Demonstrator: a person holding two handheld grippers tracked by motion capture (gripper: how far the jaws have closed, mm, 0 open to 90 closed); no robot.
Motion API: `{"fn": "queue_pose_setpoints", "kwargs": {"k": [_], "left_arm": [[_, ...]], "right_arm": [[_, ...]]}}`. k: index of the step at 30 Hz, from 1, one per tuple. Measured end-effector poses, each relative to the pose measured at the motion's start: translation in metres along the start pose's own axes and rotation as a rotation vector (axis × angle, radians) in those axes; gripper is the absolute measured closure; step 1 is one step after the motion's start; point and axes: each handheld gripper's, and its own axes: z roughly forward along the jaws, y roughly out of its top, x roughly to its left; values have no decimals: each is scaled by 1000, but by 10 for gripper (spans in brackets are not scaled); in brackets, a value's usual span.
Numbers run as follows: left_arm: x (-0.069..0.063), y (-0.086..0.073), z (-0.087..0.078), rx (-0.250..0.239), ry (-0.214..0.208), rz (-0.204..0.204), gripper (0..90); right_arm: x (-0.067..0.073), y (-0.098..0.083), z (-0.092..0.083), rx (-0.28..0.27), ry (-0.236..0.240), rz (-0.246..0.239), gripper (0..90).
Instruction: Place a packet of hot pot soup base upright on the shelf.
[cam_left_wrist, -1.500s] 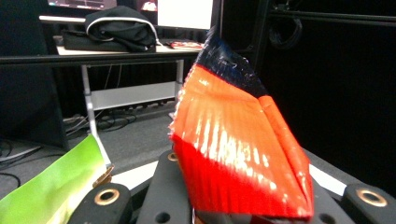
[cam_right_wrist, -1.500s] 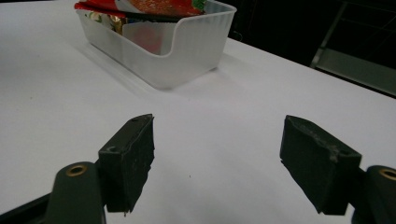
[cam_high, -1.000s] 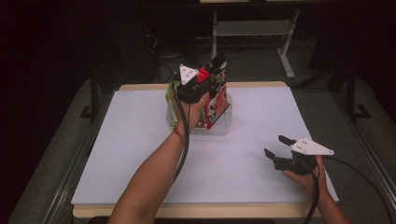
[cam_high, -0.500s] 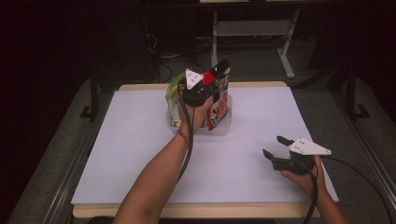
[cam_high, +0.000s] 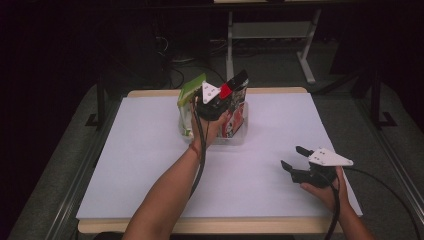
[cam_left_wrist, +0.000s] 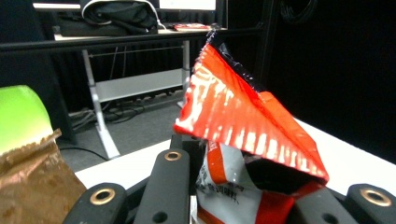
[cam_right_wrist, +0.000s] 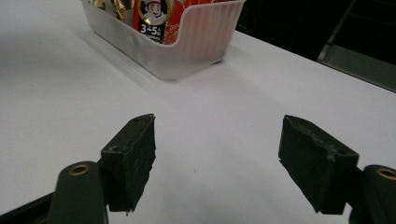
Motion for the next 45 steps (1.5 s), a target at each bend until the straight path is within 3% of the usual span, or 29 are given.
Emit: {"fn": "queue_pose_setpoints", "kwargs": {"k": [3, 12, 30, 36, 45], "left_arm": [[2, 0, -1, 10, -7, 20, 768], [9, -6, -5, 22, -23, 19, 765], [9, -10, -5, 63, -51, 65, 729], [10, -9, -8, 57, -92, 36, 691], [12, -11, -19, 80, -127, 66, 612]], "right_arm": [[0, 0, 0, 2, -4, -2, 265], [2, 0, 2, 21, 5, -17, 267], [3, -1, 4, 39, 10, -23, 269], [2, -1, 3, 39, 7, -21, 269], [2, -1, 2, 40, 3, -23, 269]]}}
